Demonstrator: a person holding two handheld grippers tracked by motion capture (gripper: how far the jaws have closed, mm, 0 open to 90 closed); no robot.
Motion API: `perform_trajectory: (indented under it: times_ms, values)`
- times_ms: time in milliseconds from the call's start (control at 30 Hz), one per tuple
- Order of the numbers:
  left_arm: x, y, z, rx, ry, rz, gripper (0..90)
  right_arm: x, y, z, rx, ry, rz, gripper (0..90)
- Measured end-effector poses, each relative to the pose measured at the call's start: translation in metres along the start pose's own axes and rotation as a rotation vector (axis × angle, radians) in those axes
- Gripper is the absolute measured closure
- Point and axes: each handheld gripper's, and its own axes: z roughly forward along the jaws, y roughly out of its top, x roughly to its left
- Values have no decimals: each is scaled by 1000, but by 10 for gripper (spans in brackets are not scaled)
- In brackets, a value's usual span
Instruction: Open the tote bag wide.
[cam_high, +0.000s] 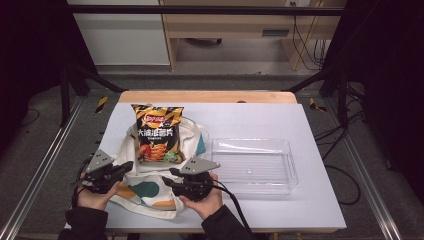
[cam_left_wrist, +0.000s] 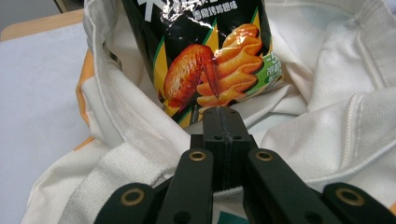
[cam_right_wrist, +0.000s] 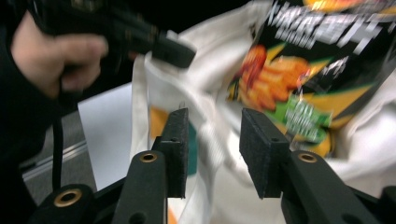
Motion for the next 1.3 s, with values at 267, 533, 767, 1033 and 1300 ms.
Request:
perform_trajectory:
  times_ms: [267, 533, 767, 1033, 1300]
  values:
    - [-2, -8, 0, 19, -2, 6, 900, -6, 19, 2, -46, -87, 37, 748]
    - [-3, -21, 1, 56, 1, 22, 900, -5, -7, 24, 91, -93, 70, 900]
    - [-8, -30, 6, 97, 22, 59, 900, -1, -22, 28, 125, -117, 68, 900]
    - [-13, -37, 8, 126, 48, 84, 900, -2, -40, 30, 137, -156, 87, 900]
    - [-7, -39, 9, 140, 54, 63, 900, -4, -46, 31, 143, -197, 92, 900]
